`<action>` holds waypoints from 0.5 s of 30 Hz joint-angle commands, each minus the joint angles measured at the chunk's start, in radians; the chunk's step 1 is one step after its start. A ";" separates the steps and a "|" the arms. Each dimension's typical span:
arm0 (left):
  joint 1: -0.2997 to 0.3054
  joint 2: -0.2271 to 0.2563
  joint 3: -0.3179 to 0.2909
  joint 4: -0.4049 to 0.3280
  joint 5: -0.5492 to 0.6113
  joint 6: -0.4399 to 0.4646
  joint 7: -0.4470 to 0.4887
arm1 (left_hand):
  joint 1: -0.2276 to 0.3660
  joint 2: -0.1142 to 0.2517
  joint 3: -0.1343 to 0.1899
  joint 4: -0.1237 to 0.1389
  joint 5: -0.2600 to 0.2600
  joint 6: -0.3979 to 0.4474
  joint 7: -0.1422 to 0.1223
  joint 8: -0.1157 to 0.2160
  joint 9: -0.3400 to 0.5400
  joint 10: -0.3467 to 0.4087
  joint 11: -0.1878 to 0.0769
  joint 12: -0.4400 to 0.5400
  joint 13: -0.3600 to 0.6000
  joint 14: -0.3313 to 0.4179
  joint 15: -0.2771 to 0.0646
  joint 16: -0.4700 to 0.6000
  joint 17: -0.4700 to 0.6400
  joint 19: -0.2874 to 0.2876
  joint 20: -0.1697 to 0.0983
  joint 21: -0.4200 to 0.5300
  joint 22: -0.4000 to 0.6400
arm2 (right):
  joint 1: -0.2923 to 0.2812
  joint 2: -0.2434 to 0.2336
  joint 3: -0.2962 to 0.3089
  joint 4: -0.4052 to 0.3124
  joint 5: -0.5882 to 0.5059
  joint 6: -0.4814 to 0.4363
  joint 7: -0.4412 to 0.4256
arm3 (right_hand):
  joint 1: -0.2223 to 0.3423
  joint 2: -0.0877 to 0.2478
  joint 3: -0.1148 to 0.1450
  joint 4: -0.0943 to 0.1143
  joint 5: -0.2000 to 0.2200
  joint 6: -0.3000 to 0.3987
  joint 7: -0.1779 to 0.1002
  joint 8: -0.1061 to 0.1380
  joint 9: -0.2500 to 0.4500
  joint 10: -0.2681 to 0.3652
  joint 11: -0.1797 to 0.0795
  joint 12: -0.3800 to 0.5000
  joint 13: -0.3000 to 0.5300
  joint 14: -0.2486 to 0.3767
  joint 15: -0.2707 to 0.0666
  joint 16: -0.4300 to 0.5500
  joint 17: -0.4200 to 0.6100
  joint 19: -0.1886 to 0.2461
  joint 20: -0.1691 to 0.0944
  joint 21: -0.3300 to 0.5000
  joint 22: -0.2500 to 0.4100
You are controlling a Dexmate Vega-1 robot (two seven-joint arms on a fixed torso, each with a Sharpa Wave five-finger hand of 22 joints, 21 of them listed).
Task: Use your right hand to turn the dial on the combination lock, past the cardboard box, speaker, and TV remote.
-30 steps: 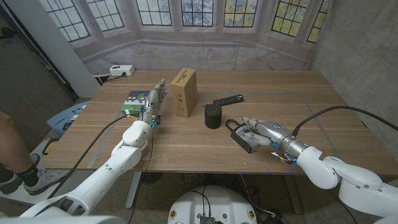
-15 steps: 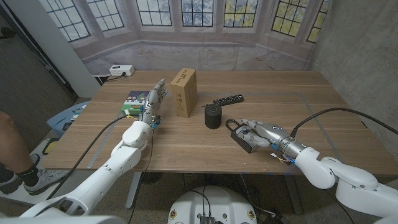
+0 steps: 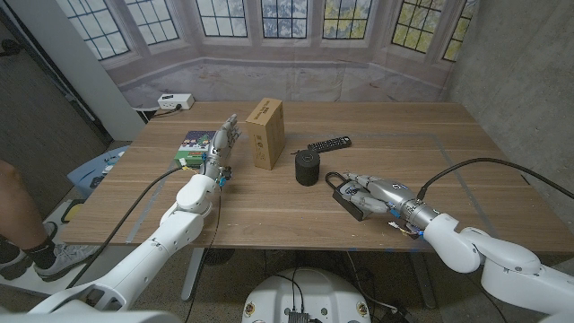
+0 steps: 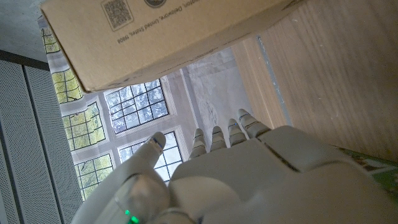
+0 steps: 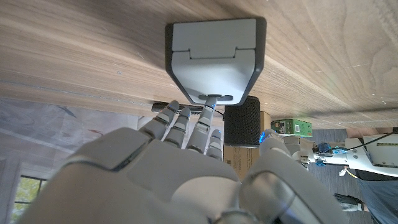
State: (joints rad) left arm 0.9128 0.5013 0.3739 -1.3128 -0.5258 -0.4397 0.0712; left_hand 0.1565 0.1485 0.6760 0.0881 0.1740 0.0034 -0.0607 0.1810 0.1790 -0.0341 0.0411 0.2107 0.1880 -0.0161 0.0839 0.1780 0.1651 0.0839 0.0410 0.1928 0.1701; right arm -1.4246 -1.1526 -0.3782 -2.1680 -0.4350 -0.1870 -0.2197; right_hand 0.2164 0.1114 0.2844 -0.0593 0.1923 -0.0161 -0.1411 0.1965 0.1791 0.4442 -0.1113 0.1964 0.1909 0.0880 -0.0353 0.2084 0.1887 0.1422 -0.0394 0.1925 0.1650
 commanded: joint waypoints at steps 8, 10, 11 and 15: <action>-0.004 0.002 0.001 0.001 -0.001 0.001 -0.008 | -0.005 -0.001 0.005 -0.001 -0.001 -0.008 0.000 0.004 0.003 -0.001 0.006 -0.003 0.005 0.008 0.005 0.000 0.005 0.006 0.000 0.000 0.002 | -0.015 -0.006 -0.001 -0.010 0.003 -0.011 -0.004 | -0.006 0.001 0.006 -0.005 -0.001 0.007 -0.004 -0.003 0.002 0.006 0.000 -0.003 -0.001 0.014 -0.023 -0.001 0.001 0.008 -0.039 -0.004 0.002; -0.004 0.002 0.002 0.001 -0.001 0.002 -0.010 | -0.005 -0.001 0.005 -0.001 -0.001 -0.008 -0.001 0.004 0.003 -0.002 0.006 -0.003 0.005 0.008 0.005 0.000 0.005 0.006 0.000 0.000 0.002 | -0.018 -0.009 0.001 -0.011 0.004 -0.009 -0.005 | -0.007 0.001 0.006 -0.005 -0.001 0.007 -0.004 -0.003 0.002 0.006 0.000 -0.003 -0.001 0.014 -0.022 -0.001 0.002 0.008 -0.039 -0.004 0.002; -0.005 0.002 0.002 0.001 -0.001 0.001 -0.010 | -0.005 -0.001 0.005 -0.001 -0.001 -0.008 -0.001 0.004 0.003 -0.001 0.006 -0.003 0.005 0.008 0.005 0.000 0.005 0.006 0.000 0.000 0.002 | -0.019 -0.011 0.002 -0.012 0.005 -0.009 -0.005 | -0.007 0.000 0.006 -0.005 -0.001 0.007 -0.004 -0.003 0.002 0.005 0.000 -0.003 -0.001 0.014 -0.022 -0.001 0.002 0.008 -0.040 -0.004 0.002; -0.007 0.001 0.003 0.003 -0.001 0.001 -0.013 | -0.005 -0.001 0.005 -0.001 -0.001 -0.009 -0.001 0.004 0.003 -0.002 0.006 -0.003 0.005 0.008 0.002 0.000 0.005 0.006 0.000 0.000 0.002 | -0.025 -0.014 0.006 -0.016 0.007 -0.012 -0.007 | -0.007 0.000 0.006 -0.006 -0.001 0.007 -0.004 -0.003 0.002 0.006 -0.001 -0.003 -0.001 0.014 -0.022 -0.001 0.002 0.009 -0.040 -0.004 0.002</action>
State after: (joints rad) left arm 0.9097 0.5024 0.3741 -1.3128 -0.5257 -0.4391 0.0649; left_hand 0.1566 0.1486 0.6759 0.0881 0.1740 -0.0002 -0.0572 0.1810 0.1790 -0.0341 0.0411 0.2107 0.1880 -0.0161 0.0839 0.1780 0.1651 0.0839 0.0410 0.1928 0.1701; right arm -1.4364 -1.1564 -0.3807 -2.1738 -0.4335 -0.1929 -0.2227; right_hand 0.2159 0.1110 0.2843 -0.0593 0.1923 -0.0161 -0.1411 0.1965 0.1791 0.4439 -0.1113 0.1957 0.1874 0.0937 -0.0410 0.2084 0.1886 0.1422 -0.0394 0.1885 0.1651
